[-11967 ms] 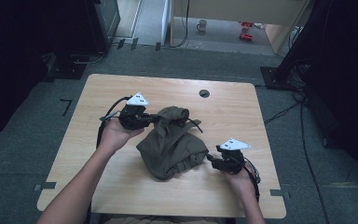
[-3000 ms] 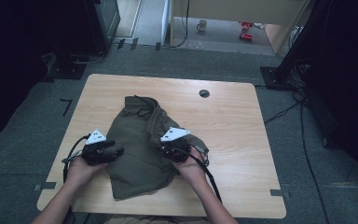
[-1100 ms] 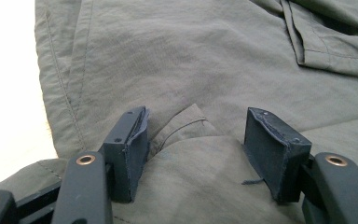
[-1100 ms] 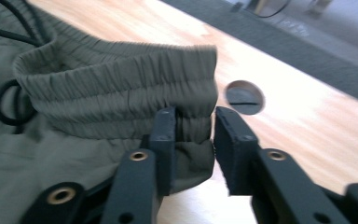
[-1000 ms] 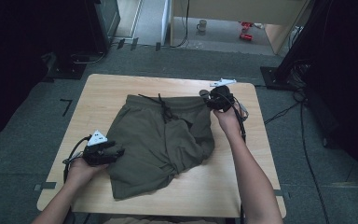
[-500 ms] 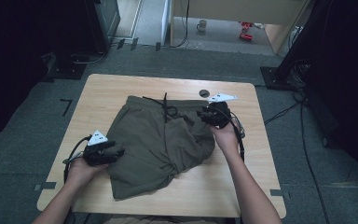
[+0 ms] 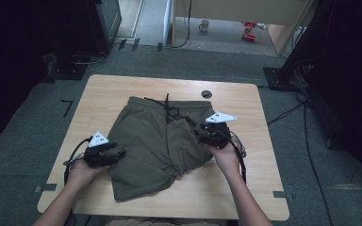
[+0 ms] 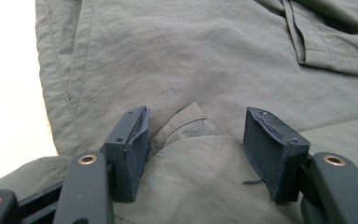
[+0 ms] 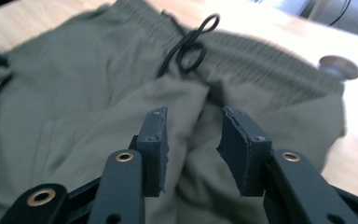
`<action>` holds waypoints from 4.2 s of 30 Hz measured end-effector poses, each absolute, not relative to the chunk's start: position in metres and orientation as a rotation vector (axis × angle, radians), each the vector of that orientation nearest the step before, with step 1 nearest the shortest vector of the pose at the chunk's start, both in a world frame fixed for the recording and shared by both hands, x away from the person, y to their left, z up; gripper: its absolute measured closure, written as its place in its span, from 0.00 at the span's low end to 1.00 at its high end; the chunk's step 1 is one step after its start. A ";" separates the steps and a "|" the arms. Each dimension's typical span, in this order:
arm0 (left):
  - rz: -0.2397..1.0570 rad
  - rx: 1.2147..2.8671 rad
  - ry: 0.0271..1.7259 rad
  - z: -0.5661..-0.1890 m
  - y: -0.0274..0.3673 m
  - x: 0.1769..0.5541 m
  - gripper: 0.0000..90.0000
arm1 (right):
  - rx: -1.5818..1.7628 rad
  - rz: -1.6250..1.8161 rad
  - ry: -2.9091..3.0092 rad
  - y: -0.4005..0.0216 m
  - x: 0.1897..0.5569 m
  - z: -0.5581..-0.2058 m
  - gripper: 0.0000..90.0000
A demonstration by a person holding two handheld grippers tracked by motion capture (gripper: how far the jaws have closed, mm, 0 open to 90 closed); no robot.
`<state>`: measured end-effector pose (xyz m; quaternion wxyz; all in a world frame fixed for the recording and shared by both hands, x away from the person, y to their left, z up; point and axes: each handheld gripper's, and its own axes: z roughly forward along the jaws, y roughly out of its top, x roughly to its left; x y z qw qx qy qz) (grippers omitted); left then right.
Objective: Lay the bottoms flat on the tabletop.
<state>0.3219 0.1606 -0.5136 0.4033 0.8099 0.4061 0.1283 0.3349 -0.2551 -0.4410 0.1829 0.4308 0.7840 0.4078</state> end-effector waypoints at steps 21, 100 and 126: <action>0.352 2.051 1.009 -0.517 0.161 0.319 0.48 | 1.325 1.105 2.308 -0.229 0.292 -0.511 0.64; 0.441 1.996 1.169 -0.516 0.166 0.380 0.43 | 1.311 0.900 2.322 -0.123 0.447 -0.503 0.99; 0.453 1.994 1.167 -0.517 0.165 0.379 0.43 | 1.167 1.164 2.186 -0.192 0.369 -0.426 1.00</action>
